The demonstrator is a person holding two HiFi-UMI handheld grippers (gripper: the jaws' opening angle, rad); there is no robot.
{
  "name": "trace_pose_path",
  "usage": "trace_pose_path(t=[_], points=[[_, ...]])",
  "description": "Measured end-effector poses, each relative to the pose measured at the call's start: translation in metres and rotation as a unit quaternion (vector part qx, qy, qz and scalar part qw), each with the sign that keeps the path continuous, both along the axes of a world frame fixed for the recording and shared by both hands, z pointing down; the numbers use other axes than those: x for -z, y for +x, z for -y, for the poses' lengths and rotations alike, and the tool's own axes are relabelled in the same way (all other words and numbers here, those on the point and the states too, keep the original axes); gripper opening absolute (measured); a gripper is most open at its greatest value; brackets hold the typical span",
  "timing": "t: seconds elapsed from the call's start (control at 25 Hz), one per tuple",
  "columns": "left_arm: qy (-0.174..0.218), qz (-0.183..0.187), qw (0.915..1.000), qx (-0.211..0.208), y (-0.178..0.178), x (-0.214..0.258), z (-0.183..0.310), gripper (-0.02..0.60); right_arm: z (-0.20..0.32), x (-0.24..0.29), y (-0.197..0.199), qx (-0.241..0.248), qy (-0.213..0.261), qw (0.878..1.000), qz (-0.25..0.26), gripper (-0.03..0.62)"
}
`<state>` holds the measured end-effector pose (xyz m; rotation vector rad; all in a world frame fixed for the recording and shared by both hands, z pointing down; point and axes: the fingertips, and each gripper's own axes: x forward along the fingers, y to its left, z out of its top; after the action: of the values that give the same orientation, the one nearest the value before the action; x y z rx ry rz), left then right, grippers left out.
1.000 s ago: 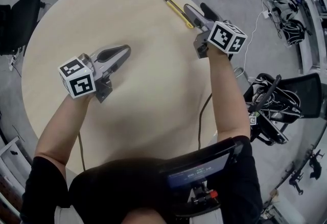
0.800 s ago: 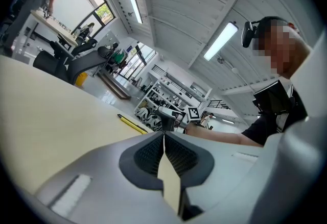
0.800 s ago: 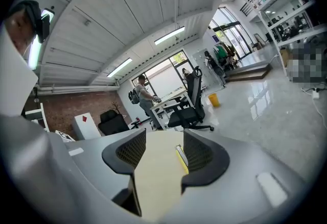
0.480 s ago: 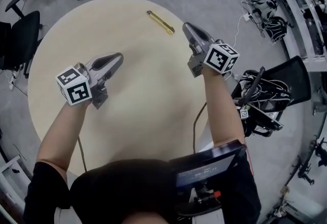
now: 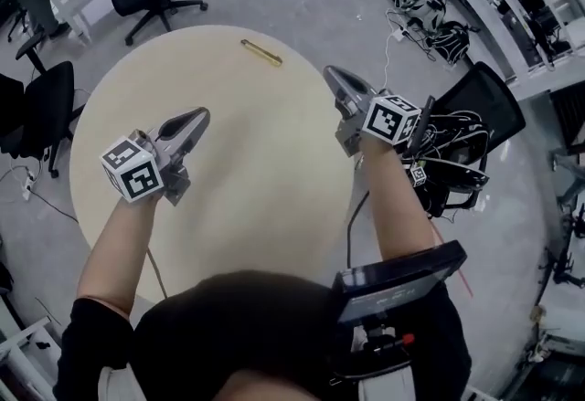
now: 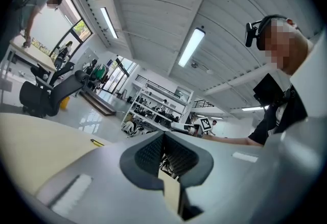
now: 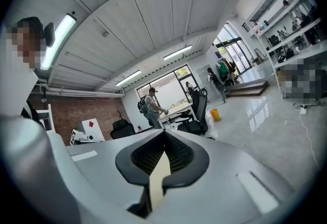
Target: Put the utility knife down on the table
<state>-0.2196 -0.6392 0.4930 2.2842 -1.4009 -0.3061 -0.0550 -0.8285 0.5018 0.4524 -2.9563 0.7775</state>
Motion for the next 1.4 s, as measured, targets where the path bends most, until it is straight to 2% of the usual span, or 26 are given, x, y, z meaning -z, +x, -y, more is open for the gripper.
trace_pose_path(t=[0.44, 0.68, 0.84, 1.0, 1.16, 1.4], points=[[0.053, 0.026, 0.9979, -0.027, 0.043, 0.083, -0.14, 0.0, -0.15, 0.095, 0.09, -0.046, 0.026, 0.999, 0.005, 0.014], [0.066, 0.03, 0.9959, -0.054, 0.072, 0.107, -0.198, 0.0, -0.229, 0.111, 0.129, -0.069, 0.028, 0.997, 0.012, 0.014], [0.077, 0.025, 0.9925, -0.092, 0.096, 0.118, -0.217, 0.0, -0.274, 0.12, 0.16, -0.097, 0.024, 0.995, 0.023, 0.014], [0.095, 0.027, 0.9859, -0.135, 0.133, 0.126, -0.23, 0.0, -0.307, 0.127, 0.202, -0.134, 0.026, 0.99, 0.033, 0.014], [0.111, 0.024, 0.9771, -0.18, 0.182, 0.128, -0.232, 0.0, -0.336, 0.13, 0.261, -0.179, 0.032, 0.983, 0.026, 0.014], [0.116, 0.013, 0.9567, -0.267, 0.267, 0.13, -0.246, 0.0, -0.393, 0.144, 0.353, -0.257, 0.044, 0.965, 0.034, 0.014]])
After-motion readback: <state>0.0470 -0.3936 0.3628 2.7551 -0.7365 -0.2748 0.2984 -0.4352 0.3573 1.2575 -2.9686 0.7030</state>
